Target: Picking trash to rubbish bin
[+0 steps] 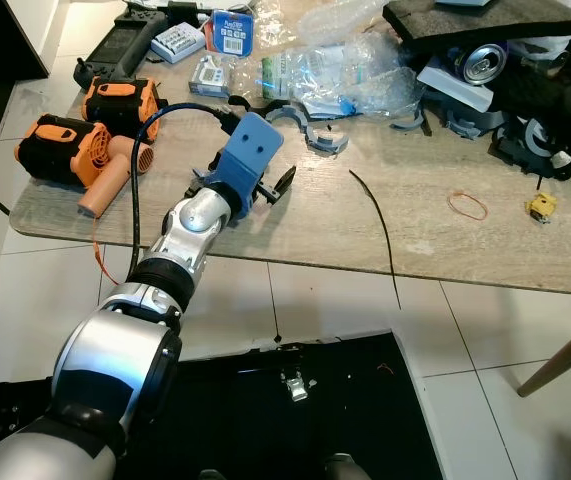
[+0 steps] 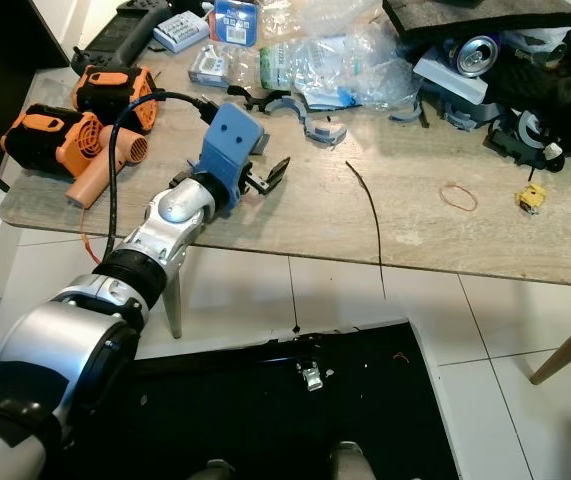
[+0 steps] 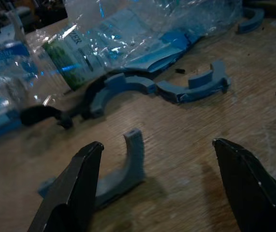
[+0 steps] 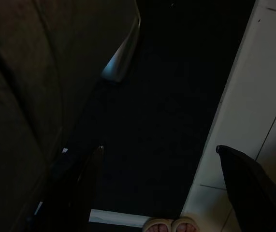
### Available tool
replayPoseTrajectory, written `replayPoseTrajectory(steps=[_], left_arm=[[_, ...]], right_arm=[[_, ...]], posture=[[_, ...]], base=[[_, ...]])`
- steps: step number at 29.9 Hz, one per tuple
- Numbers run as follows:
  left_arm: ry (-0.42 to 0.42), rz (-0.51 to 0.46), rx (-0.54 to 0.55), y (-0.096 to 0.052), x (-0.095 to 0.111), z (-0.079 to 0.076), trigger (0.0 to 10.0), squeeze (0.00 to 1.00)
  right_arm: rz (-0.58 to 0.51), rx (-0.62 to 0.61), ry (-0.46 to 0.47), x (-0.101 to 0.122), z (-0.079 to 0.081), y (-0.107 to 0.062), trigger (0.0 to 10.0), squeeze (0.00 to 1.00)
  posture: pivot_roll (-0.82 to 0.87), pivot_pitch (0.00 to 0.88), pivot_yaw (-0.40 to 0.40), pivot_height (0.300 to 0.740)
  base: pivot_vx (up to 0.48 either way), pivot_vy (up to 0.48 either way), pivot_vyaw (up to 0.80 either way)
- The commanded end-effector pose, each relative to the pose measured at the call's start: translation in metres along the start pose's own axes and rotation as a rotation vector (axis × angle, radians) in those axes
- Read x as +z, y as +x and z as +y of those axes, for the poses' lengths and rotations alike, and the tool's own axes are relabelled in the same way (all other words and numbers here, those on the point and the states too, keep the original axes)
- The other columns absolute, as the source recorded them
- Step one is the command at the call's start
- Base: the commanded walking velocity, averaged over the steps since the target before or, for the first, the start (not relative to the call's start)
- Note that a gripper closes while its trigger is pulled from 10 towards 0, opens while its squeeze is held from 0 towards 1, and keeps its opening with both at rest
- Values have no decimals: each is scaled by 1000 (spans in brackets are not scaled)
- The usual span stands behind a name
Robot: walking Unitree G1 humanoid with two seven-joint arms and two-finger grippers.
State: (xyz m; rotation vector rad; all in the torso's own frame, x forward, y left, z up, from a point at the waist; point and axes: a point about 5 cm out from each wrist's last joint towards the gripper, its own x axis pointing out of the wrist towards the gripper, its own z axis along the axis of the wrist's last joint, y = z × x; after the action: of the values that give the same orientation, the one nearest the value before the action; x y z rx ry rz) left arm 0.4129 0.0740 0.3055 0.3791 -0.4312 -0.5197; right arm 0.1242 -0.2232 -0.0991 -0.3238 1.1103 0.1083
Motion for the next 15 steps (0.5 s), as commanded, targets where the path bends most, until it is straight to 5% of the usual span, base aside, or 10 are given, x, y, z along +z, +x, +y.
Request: replayPoseTrajectory(steps=[1, 6, 7, 8, 9, 15], left_arm=[[-65, 25, -24, 2, -5, -11, 10000, 0], [-95, 48, -20, 5, -6, -19, 10000, 0], [-87, 74, -3, 6, -8, -19, 7176, 0], [-76, 86, 6, 6, -9, -18, 7176, 0], [-65, 108, 20, 5, -12, -18, 0, 0], [-33, 141, 50, 3, -16, -16, 0, 0]], right_arm=[[268, 216, -78, -80, 58, -22, 10000, 0], [264, 213, -79, -82, 58, -22, 10000, 0], [262, 211, -77, -82, 58, -22, 10000, 0], [261, 209, -76, -82, 58, -23, 10000, 0], [260, 208, -74, -83, 58, -23, 10000, 0], [259, 202, -64, -83, 59, -23, 10000, 0]], posture=[[-286, 592, 81, 740], [-300, 598, 79, 740], [-311, 600, 79, 740], [-311, 600, 79, 740], [-317, 602, 79, 740], [-330, 603, 80, 740]], base=[[0, 0, 0], [0, 0, 0], [0, 0, 0], [0, 0, 0], [0, 0, 0], [0, 0, 0]])
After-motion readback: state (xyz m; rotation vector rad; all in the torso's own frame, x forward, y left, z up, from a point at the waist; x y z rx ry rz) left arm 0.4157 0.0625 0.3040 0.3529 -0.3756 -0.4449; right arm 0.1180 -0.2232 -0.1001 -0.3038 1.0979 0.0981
